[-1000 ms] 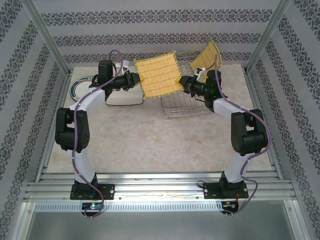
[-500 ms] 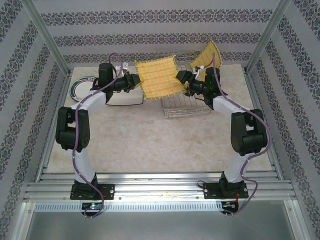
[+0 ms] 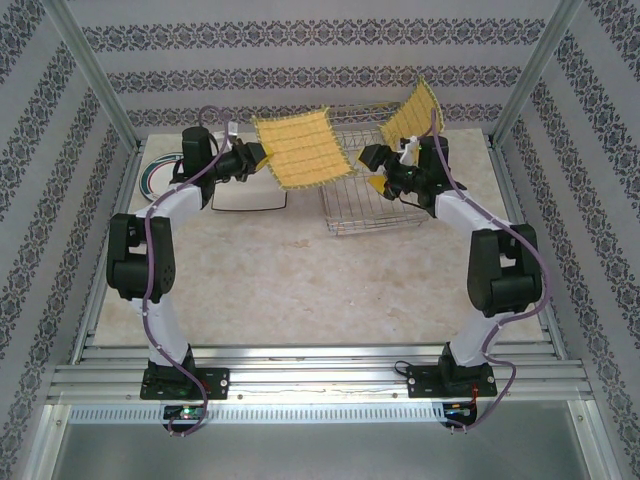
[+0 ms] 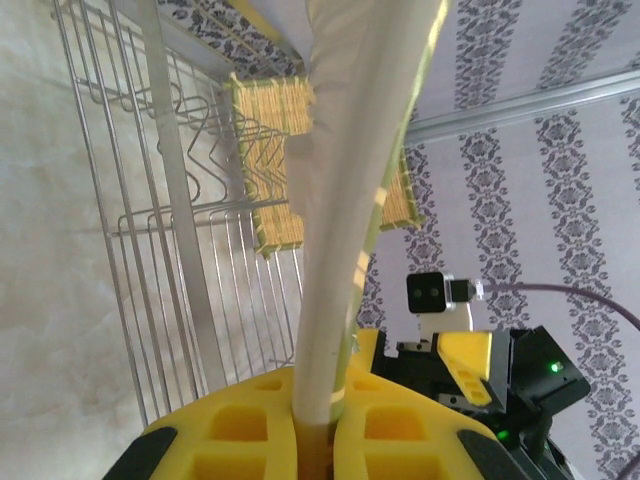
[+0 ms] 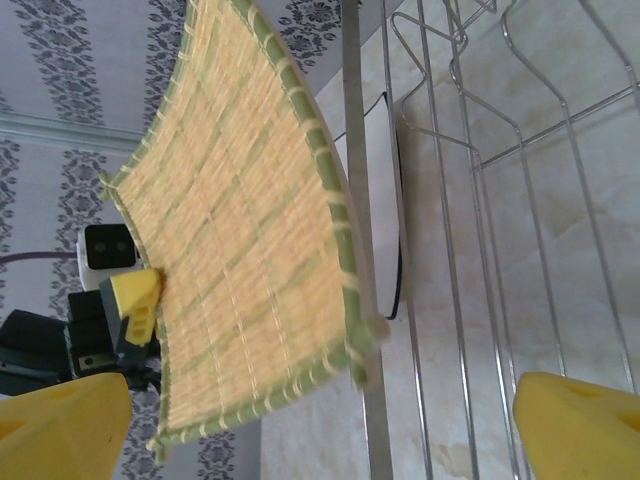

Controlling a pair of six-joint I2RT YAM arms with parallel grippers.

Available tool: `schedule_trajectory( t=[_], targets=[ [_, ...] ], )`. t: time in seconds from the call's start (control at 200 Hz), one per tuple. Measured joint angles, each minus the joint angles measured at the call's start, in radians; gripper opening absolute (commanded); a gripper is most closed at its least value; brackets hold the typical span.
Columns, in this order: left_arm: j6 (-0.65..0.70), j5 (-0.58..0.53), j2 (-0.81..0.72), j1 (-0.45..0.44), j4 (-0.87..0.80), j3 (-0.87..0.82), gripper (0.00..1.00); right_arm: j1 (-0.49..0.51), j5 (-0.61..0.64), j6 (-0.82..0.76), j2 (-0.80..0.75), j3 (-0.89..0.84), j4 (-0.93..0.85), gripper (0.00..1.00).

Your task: Unload the plates from the dish rack

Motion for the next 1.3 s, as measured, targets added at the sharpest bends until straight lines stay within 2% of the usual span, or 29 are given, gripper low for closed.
schedule_trajectory(
  t=[0.45, 0.759, 1.009, 1.149, 1.299],
  targets=[
    [-0.076, -0.163, -0.111, 0.051, 0.130, -0.129, 0.00, -0.034, 0.053, -0.172, -0.125, 0.045, -0.240, 0.98],
    [-0.142, -0.448, -0.232, 0.059, 0.257, -0.328, 0.00, -0.047, 0.095, -0.243, -0.125, 0.092, -0.374, 0.98],
    [-0.196, -0.694, -0.259, 0.053, 0.308, -0.477, 0.00, -0.053, 0.137, -0.292, -0.125, 0.123, -0.468, 0.98],
    [-0.220, -0.791, -0.259, 0.032, 0.334, -0.509, 0.00, -0.052, 0.216, -0.368, -0.121, 0.209, -0.598, 0.98],
    [-0.237, -0.877, -0.259, -0.012, 0.401, -0.538, 0.00, -0.050, 0.365, -0.499, -0.103, 0.367, -0.771, 0.98]
  ],
)
